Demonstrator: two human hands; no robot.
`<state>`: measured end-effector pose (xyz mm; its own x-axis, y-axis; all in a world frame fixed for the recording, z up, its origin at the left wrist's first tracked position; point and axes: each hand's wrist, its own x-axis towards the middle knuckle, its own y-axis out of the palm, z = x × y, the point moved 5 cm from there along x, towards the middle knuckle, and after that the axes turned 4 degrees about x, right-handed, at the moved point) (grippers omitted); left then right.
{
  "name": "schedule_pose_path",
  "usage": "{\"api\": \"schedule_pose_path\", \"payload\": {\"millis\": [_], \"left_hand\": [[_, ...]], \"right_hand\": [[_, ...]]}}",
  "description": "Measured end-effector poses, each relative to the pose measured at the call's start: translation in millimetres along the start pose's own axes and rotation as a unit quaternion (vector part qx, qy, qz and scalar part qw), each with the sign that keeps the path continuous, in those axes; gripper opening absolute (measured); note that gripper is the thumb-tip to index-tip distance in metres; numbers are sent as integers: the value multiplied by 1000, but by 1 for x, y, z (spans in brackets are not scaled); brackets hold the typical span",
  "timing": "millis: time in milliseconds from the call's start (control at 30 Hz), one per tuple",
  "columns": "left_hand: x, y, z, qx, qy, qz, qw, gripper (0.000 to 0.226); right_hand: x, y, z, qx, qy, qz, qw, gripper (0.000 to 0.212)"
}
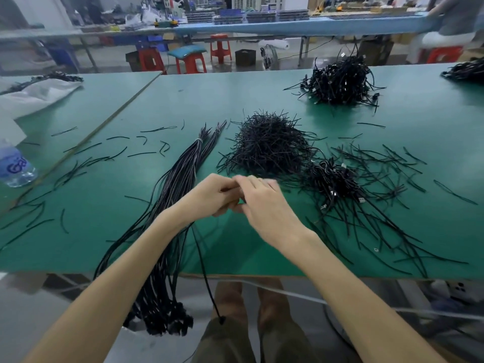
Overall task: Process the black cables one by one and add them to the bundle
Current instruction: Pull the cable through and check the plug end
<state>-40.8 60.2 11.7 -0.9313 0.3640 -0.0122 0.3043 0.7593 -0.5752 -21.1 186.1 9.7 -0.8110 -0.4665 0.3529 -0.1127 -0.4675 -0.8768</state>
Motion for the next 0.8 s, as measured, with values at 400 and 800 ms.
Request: {"api": "schedule_pose_path", "payload": {"millis": [400, 800], "left_hand": [[-21, -21, 41, -110, -64, 118, 985, 30], [-32, -20, 30, -88, -52, 104, 989, 24]], "right_hand": [[-16, -16, -61, 172, 176, -129, 961, 31], [-12, -9, -34, 54, 106, -46, 992, 47]]}}
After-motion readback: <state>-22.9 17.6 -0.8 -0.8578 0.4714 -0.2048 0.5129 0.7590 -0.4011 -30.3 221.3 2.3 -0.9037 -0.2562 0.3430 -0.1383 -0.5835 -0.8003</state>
